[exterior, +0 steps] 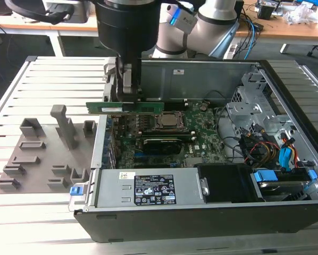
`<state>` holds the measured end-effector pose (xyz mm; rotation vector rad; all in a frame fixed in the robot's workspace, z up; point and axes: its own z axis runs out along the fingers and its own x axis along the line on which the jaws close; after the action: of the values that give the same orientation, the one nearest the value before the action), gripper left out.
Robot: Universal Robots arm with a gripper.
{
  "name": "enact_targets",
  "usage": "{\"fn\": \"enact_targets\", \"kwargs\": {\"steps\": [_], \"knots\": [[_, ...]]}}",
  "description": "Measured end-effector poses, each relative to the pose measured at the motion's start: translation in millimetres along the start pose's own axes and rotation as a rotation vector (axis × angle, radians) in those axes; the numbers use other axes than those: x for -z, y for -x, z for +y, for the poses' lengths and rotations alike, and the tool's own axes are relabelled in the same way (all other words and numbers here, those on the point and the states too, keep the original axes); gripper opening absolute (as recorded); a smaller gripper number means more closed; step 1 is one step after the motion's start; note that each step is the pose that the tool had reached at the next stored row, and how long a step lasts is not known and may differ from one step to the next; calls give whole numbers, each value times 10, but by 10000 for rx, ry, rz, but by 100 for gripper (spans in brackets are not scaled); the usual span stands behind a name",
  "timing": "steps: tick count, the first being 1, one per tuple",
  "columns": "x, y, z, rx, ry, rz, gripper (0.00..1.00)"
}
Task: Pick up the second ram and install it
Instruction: 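Pick up the second ram and move it above second insertion slot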
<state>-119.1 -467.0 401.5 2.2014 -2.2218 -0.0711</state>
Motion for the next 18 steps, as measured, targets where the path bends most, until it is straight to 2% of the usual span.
{"fn": "enact_targets", "kwargs": {"steps": [1, 3, 6, 7, 9, 13, 17, 18], "knots": [[3, 3, -60, -1, 4, 0, 13], [4, 8, -108, -1, 6, 0, 13], [10, 40, -271, -1, 20, -4, 13], [12, 55, -311, -1, 24, -10, 13], [13, 135, -403, 0, 30, -11, 13], [14, 377, -561, -3, 36, -11, 13], [4, 740, -590, -2, 36, -9, 13], [3, 781, -592, -1, 36, -8, 13]]}}
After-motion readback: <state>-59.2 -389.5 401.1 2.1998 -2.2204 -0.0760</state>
